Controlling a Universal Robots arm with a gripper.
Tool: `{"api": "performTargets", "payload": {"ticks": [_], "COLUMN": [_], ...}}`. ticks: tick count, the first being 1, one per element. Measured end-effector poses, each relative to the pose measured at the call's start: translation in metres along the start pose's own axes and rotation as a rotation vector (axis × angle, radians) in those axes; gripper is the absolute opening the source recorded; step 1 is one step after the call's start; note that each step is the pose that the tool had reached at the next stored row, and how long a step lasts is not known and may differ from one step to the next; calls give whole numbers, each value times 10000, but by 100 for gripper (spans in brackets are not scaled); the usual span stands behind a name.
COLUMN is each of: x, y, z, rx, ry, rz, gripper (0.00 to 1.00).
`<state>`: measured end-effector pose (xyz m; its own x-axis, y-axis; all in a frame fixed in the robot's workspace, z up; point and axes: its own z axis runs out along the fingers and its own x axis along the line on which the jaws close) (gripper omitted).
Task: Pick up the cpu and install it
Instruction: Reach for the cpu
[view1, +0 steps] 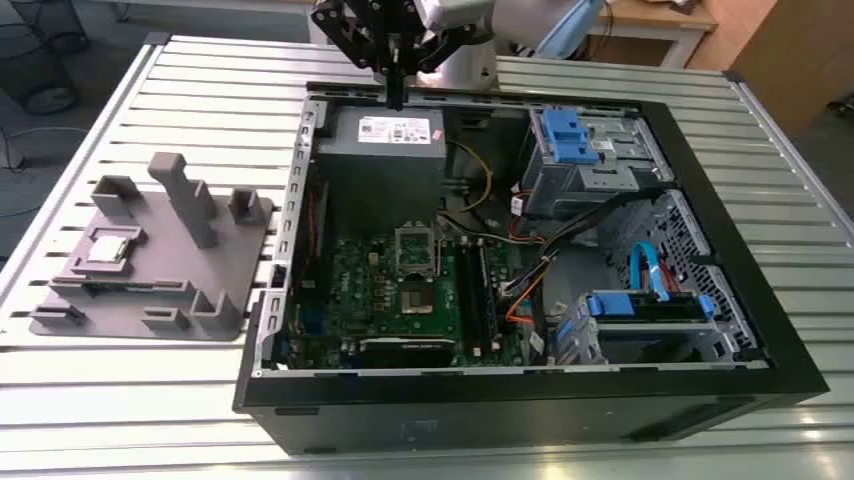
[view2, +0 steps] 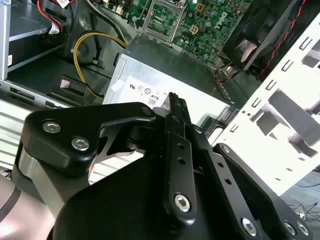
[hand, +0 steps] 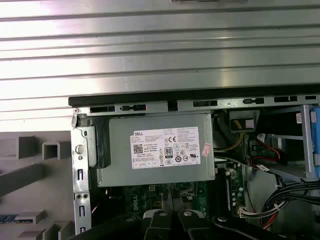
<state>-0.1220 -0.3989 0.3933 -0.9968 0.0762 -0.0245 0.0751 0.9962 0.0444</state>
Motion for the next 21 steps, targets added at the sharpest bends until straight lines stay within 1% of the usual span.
{"api": "performTargets", "payload": {"ticks": [5,16,18,21], "x": [1,31,57,59], "y": [0,-2,-4,-4], "z": [0,-1,-2,-1], "rx": [0,0,0,0], "ry": [0,0,0,0], "rz": [0,0,1,1], "gripper": [11,11,11,11]}}
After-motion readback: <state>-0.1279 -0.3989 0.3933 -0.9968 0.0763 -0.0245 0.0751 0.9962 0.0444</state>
